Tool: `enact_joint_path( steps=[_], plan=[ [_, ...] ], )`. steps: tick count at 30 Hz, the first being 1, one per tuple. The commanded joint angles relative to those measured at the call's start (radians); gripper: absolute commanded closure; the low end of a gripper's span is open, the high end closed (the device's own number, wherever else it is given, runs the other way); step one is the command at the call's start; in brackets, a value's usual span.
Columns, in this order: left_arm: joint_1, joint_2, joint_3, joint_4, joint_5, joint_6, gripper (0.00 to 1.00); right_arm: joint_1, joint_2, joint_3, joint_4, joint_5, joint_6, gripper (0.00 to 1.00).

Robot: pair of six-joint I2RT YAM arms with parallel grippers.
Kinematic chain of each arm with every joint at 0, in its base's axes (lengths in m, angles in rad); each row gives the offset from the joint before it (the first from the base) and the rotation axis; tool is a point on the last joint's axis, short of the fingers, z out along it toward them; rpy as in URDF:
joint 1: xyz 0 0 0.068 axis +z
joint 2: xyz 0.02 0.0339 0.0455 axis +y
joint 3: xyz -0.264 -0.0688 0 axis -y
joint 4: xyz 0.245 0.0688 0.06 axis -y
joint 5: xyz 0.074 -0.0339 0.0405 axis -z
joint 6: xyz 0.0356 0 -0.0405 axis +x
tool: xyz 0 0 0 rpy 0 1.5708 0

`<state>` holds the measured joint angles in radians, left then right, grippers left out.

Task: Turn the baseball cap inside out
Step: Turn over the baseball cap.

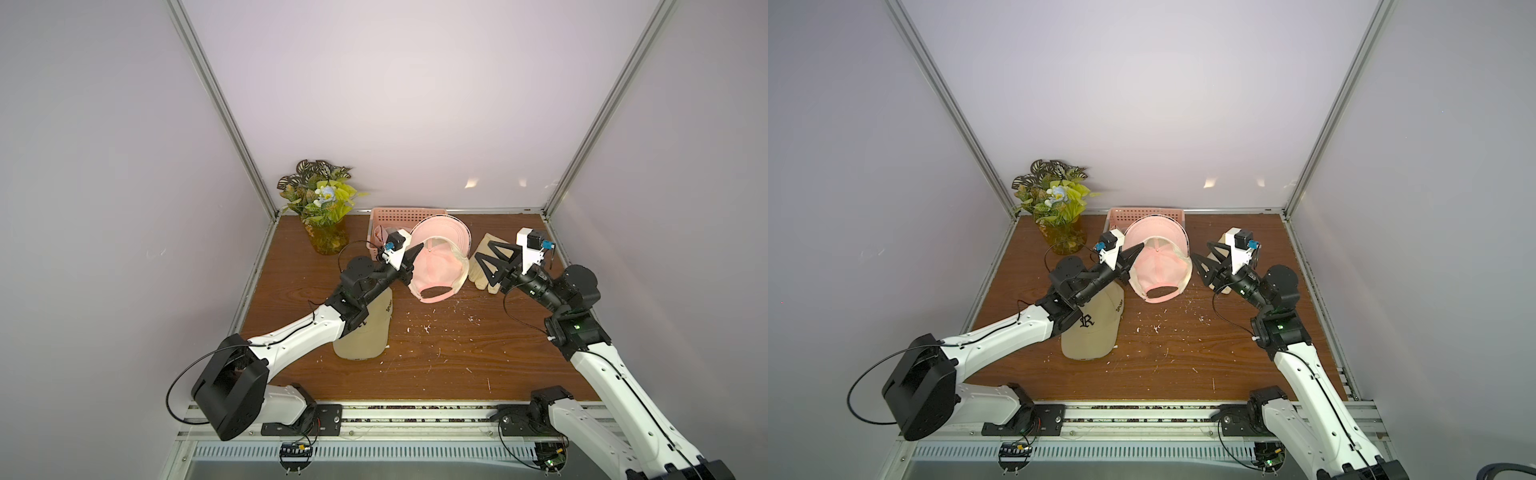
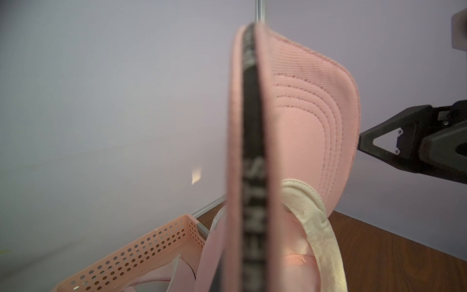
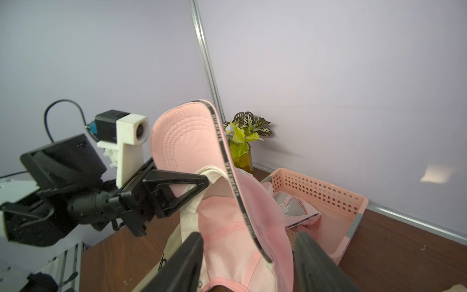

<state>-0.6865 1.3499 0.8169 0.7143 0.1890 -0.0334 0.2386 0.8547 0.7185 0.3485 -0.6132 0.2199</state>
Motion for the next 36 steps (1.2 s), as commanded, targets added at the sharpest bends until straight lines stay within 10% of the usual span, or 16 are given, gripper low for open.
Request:
enact_joint_path(
  steps=[1, 8, 13, 16, 25, 31, 36],
  plan=[
    [0.009, -0.015, 0.052, -0.056, 0.09, -0.044, 0.99, 0.024, 0.016, 0.043, 0.018, -0.064, -0.149, 0.36],
    [0.008, -0.011, 0.081, -0.103, 0.172, -0.063, 0.99, 0.062, 0.057, 0.064, -0.024, -0.021, -0.226, 0.37],
    [0.009, -0.001, 0.1, -0.131, 0.23, -0.074, 0.97, 0.089, 0.089, 0.076, -0.022, -0.007, -0.283, 0.72],
    [0.014, -0.009, 0.132, -0.194, 0.206, -0.044, 0.73, 0.121, 0.096, 0.096, -0.071, 0.064, -0.357, 1.0],
    [0.032, 0.0, 0.37, -0.615, 0.138, 0.23, 0.26, 0.205, 0.118, 0.167, -0.219, 0.191, -0.553, 1.0],
    [0.033, 0.078, 0.503, -0.785, 0.238, 0.374, 0.32, 0.249, 0.139, 0.195, -0.244, 0.169, -0.588, 1.0],
    [0.033, 0.095, 0.5, -0.787, 0.38, 0.404, 0.59, 0.252, 0.131, 0.188, -0.232, 0.165, -0.583, 0.99]
  ],
)
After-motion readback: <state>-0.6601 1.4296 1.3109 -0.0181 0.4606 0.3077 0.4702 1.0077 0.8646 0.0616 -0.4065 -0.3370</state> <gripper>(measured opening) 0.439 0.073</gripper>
